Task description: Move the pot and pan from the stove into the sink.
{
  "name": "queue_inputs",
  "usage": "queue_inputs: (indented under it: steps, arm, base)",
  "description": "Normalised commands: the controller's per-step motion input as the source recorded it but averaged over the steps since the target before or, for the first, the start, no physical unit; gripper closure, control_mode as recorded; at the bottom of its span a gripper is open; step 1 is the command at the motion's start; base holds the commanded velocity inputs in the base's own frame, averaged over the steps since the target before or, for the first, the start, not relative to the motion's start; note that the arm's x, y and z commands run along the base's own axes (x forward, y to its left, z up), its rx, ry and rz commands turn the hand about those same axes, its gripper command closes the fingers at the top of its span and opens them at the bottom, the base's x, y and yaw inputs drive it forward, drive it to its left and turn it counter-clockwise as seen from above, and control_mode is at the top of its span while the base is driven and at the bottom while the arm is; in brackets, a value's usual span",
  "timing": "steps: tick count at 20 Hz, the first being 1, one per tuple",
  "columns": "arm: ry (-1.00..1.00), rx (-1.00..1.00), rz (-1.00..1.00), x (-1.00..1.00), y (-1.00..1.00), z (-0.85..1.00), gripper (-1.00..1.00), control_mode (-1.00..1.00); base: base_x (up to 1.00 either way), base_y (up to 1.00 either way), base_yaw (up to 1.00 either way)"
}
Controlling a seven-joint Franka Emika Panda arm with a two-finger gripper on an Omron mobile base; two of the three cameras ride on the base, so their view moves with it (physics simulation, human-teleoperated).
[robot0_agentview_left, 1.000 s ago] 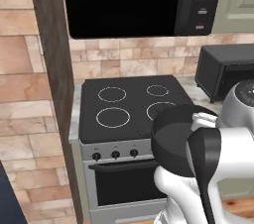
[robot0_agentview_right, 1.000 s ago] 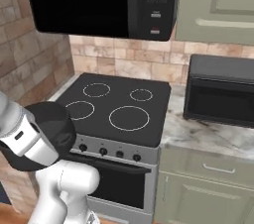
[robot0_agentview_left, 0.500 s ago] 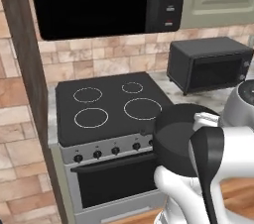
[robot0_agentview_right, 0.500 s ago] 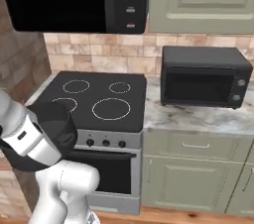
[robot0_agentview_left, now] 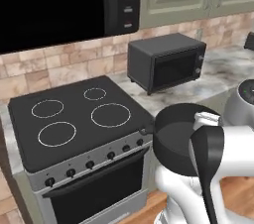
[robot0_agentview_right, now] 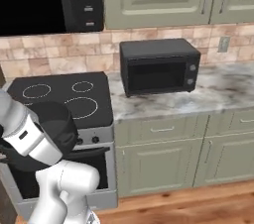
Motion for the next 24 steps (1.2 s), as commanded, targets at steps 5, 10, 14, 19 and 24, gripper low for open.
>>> queue_inputs:
  steps: [5,10,14,19,24]
  arm:
    - [0.00,0.00,0.00,0.00,0.00,0.00,1.00,1.00]
    - [0.00,0.00,0.00,0.00,0.00,0.00,1.00,1.00]
    - [0.00,0.00,0.00,0.00,0.00,0.00,1.00,1.00]
    - [0.00,0.00,0.00,0.00,0.00,0.00,1.00,1.00]
    - [0.00,0.00,0.00,0.00,0.00,0.00,1.00,1.00]
  base:
    - [0.00,-0.17,-0.48]
    - [0.00,-0.16,-0.48]
    - [0.00,-0.12,-0.49]
    - [0.00,-0.12,-0.49]
    - [0.00,-0.15,-0.48]
